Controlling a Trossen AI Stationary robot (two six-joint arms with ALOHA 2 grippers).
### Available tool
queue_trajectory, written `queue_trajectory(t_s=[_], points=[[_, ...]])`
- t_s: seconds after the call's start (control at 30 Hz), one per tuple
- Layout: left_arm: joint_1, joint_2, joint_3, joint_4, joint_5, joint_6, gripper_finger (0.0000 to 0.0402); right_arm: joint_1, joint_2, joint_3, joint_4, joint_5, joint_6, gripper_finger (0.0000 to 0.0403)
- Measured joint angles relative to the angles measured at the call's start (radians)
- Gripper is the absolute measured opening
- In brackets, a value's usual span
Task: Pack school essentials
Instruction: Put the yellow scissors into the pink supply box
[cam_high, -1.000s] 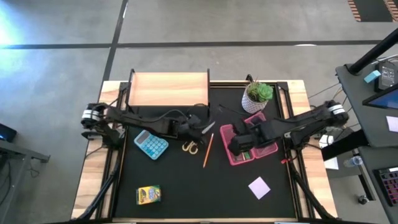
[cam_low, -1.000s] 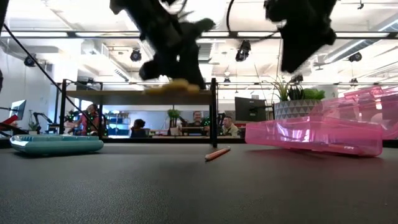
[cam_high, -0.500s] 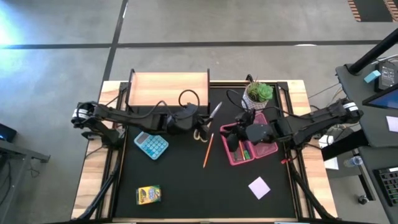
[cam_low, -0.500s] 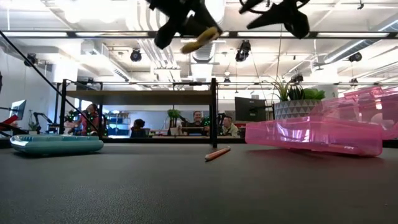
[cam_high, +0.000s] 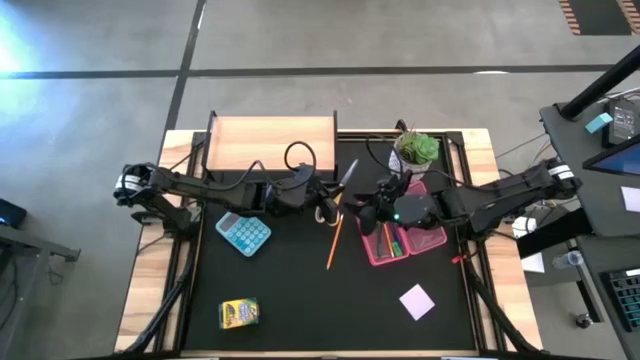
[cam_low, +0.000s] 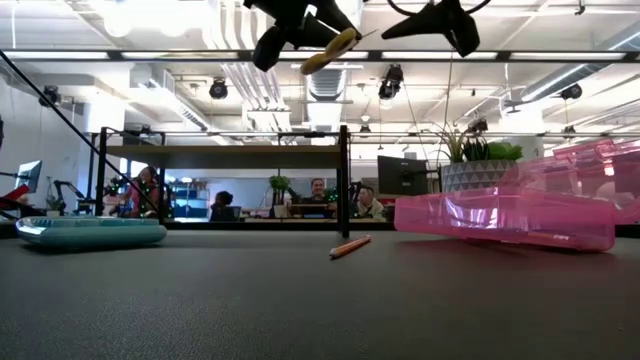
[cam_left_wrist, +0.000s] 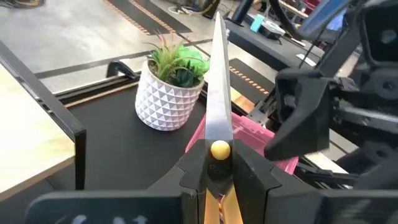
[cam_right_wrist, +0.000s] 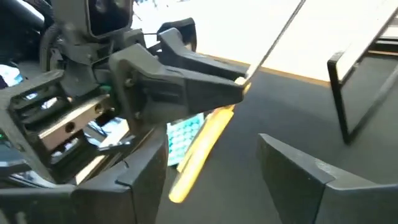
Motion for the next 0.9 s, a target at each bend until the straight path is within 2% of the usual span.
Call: queue_trajectory(t_s=[0.17, 0.5, 0.9], points=[[0.0, -0.001, 0.0, 0.017, -0.002, 0.022, 0.0038, -0.01, 0.041, -0.001, 0.016, 0.04, 0.027, 0.024], [0.0, -0.001, 0.0, 0.015, 0.0, 0.025, 0.0038, -0.028, 0.088, -0.001, 0.095, 0.04, 0.031, 0.022], [-0.001, -0.001, -0.001, 0.014, 0.03, 0.027, 0.0038, -0.044, 0.145, -0.002, 0.152, 0.031, 0.032, 0.0219]])
